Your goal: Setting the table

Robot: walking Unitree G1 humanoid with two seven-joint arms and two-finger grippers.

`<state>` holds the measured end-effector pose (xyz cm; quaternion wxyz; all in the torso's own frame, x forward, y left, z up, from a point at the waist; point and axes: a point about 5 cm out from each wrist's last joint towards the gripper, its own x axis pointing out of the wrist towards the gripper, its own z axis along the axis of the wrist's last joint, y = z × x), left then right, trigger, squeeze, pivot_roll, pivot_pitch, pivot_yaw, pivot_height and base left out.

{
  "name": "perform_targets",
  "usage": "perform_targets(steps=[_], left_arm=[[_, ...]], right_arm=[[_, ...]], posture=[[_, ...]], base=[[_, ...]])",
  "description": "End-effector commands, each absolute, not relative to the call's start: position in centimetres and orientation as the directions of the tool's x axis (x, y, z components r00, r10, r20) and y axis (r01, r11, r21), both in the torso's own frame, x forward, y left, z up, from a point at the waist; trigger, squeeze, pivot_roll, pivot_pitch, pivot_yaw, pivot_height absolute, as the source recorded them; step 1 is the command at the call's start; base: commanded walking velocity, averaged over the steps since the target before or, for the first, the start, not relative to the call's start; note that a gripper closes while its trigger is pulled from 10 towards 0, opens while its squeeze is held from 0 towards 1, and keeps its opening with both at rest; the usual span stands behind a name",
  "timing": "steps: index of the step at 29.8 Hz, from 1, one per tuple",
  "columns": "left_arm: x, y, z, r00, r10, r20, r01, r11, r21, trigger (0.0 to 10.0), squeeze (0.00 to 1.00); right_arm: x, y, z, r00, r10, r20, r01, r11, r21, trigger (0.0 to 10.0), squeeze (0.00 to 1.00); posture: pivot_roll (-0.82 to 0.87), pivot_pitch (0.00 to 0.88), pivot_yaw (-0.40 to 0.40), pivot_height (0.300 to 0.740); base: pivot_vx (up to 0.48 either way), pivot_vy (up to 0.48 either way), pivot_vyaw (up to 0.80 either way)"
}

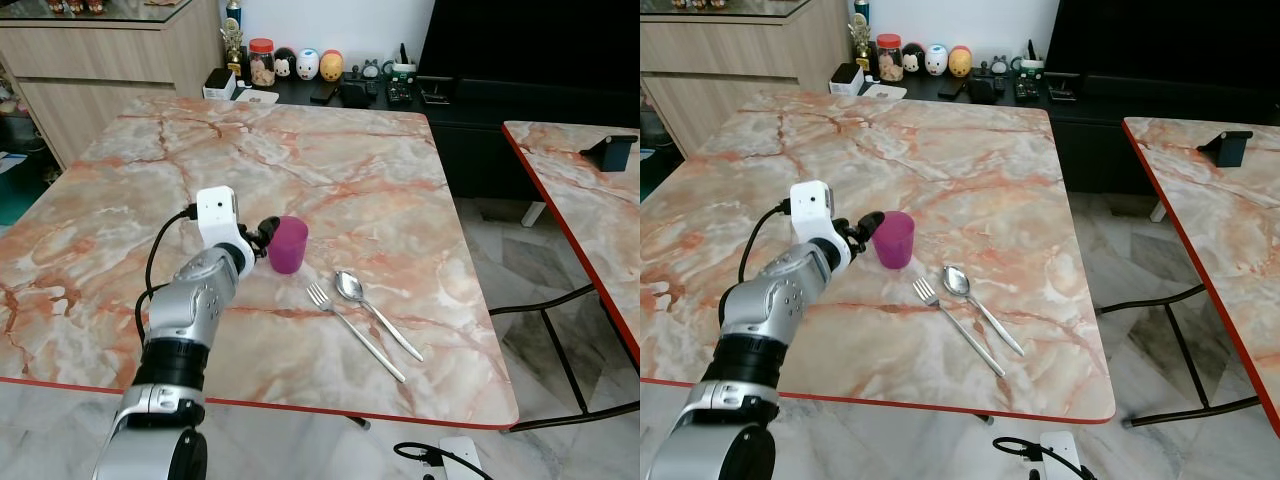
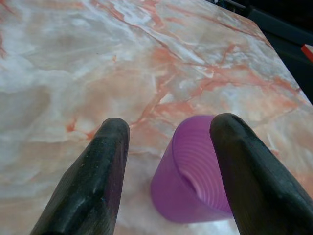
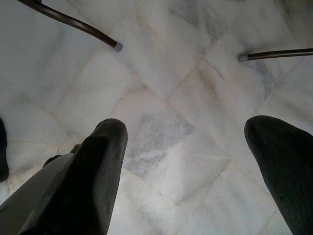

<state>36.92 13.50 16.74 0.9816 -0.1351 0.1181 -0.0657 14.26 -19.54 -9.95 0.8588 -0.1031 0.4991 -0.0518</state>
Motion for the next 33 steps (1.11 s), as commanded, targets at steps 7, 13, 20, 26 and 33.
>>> perform_targets(steps=[7,13,20,26,33], left_arm=[[37.8,13.4,16.9,0.958,-0.134,-0.253,0.064,0.962,-0.265,10.0,0.0],[38.3,13.3,17.1,0.956,-0.118,-0.268,0.06,0.975,-0.214,10.0,0.0],[38.5,13.0,16.9,0.95,-0.127,-0.285,0.073,0.979,-0.193,10.0,0.0],[38.5,13.0,16.8,0.946,-0.128,-0.296,0.078,0.981,-0.176,10.0,0.0],[38.4,12.6,16.6,0.943,-0.141,-0.302,0.089,0.98,-0.18,10.0,0.0]], right_arm=[[13.6,-19.7,-10.2,0.473,-0.196,-0.859,-0.01,0.974,-0.227,10.0,0.0],[13.1,-19.7,-10.3,0.462,-0.196,-0.865,-0.007,0.974,-0.225,10.0,0.0],[12.7,-19.9,-10.4,0.451,-0.2,-0.87,-0.002,0.974,-0.225,10.0,0.0],[12.6,-19.9,-10.5,0.446,-0.199,-0.873,-0.005,0.974,-0.224,10.0,0.0],[12.5,-20.1,-10.5,0.44,-0.2,-0.876,-0.002,0.975,-0.224,10.0,0.0]], posture=[[0.0,0.0,-0.047,0.74],[-0.01,0.0,-0.046,0.74],[-0.01,0.0,-0.045,0.74],[0.0,0.0,-0.046,0.74],[-0.01,0.0,-0.045,0.74]], base=[[0.0,0.0,0.0],[0.0,0.0,0.0],[0.0,0.0,0.0],[0.0,0.0,0.0],[0.0,0.0,0.0]])
